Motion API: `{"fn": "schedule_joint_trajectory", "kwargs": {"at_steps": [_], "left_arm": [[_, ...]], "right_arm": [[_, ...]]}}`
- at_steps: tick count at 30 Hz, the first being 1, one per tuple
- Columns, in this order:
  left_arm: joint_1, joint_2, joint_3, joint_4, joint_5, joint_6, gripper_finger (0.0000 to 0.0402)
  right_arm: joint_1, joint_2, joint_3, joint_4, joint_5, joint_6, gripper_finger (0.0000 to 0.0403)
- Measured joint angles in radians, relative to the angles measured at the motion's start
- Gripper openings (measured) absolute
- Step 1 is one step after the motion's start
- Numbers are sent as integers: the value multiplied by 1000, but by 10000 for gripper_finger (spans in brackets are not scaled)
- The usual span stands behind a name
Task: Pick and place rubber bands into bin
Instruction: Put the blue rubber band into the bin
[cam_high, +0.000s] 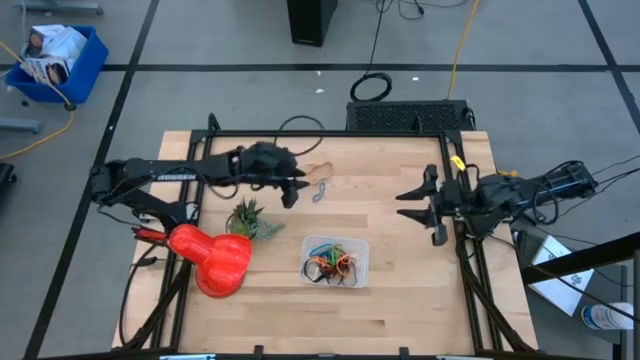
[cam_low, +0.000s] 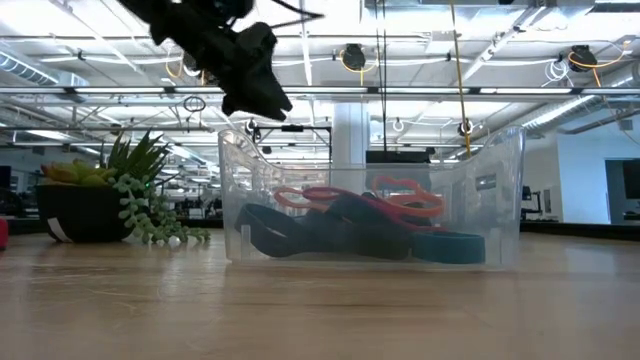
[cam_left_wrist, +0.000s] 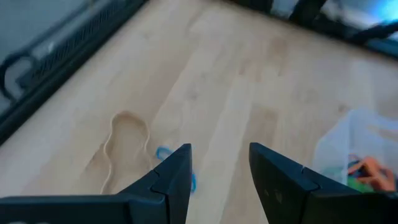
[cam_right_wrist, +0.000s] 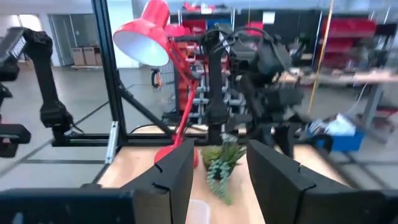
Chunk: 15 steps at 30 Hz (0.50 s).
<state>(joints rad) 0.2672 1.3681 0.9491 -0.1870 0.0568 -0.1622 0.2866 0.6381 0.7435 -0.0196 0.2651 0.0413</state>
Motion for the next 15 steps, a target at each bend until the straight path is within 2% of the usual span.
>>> {"fn": "schedule_joint_trajectory", "kwargs": {"at_steps": [9, 15], "left_arm": [[20, 290, 298, -311, 2, -84, 168], [14, 473, 386, -337, 22, -220, 168]], "right_arm": [[-54, -68, -6, -39, -3, -46, 142], [-73, -74, -6, -73, -4, -46, 141]]}}
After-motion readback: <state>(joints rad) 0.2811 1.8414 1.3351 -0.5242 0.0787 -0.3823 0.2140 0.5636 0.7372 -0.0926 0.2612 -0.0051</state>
